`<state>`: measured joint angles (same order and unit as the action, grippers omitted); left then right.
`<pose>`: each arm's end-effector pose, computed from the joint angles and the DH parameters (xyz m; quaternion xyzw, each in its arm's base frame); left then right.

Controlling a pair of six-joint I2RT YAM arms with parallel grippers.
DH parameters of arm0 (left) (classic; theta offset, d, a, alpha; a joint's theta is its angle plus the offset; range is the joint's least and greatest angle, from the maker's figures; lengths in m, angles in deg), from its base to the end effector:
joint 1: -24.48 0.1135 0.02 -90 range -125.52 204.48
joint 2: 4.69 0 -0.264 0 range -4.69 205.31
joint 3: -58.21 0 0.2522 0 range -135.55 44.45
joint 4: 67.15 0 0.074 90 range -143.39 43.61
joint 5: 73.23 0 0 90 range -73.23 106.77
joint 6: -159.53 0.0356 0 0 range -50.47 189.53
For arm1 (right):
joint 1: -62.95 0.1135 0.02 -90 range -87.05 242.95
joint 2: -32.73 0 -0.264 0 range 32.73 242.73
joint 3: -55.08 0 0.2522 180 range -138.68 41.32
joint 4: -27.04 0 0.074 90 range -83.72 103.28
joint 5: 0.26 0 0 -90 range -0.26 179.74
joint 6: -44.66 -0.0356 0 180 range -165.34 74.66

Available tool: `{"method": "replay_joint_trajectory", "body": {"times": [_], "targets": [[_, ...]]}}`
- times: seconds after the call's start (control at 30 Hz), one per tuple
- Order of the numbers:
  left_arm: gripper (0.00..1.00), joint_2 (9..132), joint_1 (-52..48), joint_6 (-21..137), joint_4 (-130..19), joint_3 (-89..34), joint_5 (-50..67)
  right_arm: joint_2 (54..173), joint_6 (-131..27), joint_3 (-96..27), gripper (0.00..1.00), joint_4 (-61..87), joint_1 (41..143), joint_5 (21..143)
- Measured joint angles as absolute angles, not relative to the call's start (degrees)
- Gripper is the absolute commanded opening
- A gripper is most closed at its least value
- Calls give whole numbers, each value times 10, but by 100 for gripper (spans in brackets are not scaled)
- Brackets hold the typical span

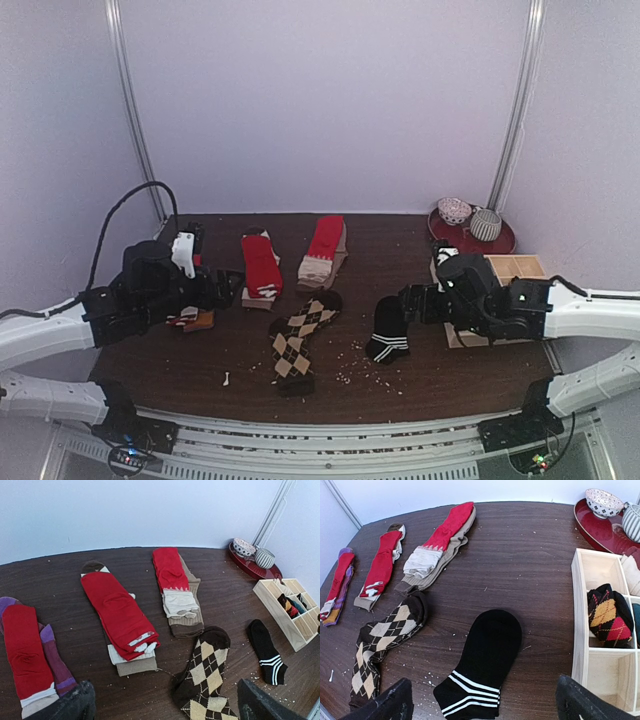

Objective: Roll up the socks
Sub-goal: Move the sock to the center of the board.

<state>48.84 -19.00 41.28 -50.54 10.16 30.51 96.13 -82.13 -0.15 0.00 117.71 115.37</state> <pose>0.1616 -0.1416 0.2609 0.0429 0.8251 -0.2445 0.5075 0.1500 0.1856 0.2525 -0.0344 0.8711 0.1842 0.4541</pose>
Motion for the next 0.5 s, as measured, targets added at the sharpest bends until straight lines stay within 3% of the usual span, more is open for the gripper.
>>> {"method": "replay_joint_trajectory", "body": {"times": [0.3, 0.5], "targets": [[98, 489, -190, 433, -534, 102, 288, 909, -737, 136, 99, 163, 1175, 1103], [98, 504, -190, 446, -546, 102, 282, 959, -650, 222, 85, 316, 1174, 1050]]}}
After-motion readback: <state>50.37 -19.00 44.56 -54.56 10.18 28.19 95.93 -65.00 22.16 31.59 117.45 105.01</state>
